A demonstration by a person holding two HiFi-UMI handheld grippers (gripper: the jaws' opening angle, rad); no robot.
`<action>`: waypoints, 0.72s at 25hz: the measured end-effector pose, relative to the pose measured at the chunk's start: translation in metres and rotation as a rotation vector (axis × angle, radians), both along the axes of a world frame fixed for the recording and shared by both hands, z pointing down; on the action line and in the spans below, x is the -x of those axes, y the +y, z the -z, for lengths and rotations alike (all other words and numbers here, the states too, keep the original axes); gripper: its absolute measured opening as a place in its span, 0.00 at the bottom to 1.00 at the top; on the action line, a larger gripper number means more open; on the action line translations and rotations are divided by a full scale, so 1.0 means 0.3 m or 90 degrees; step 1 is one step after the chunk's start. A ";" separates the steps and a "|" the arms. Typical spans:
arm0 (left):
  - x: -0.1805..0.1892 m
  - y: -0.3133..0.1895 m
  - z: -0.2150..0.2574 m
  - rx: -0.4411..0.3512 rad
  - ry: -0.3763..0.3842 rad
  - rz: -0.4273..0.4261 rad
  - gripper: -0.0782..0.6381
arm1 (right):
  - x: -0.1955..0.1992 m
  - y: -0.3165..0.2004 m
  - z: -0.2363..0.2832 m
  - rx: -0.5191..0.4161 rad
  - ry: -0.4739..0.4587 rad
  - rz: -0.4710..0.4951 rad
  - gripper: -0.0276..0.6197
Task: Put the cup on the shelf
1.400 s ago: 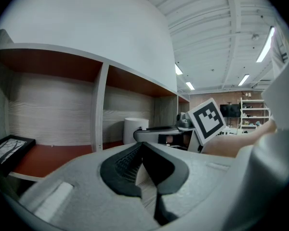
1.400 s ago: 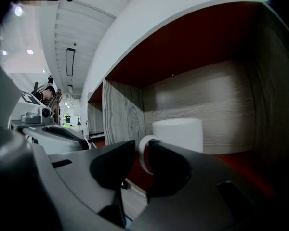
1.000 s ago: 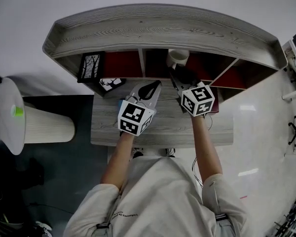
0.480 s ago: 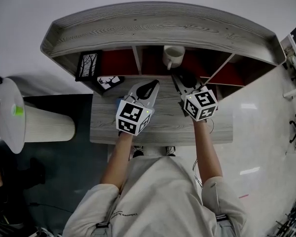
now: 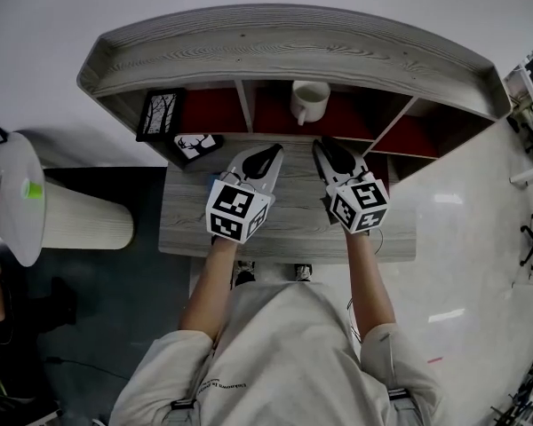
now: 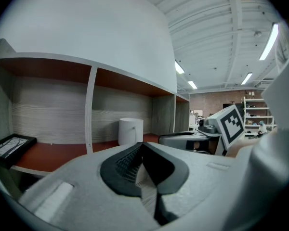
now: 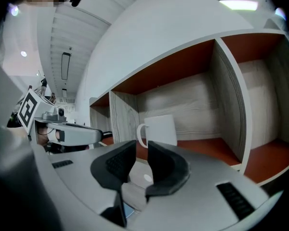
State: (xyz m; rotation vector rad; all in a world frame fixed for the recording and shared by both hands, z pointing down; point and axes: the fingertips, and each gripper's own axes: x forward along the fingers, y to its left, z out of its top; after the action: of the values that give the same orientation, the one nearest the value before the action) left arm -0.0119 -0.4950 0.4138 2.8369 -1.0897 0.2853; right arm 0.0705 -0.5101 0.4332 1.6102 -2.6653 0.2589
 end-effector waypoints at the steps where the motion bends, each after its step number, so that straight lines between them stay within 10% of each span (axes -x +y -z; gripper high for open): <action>1: -0.002 0.004 0.001 -0.002 0.001 0.007 0.12 | -0.003 0.003 -0.001 0.001 0.000 0.003 0.17; 18: -0.127 0.151 -0.014 -0.003 0.010 0.071 0.12 | -0.133 0.130 -0.010 0.008 -0.028 0.032 0.09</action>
State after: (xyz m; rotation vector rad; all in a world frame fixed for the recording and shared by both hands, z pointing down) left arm 0.0262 -0.4496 0.4179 2.7646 -1.2411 0.2518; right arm 0.1104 -0.4711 0.4362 1.5499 -2.7262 0.3143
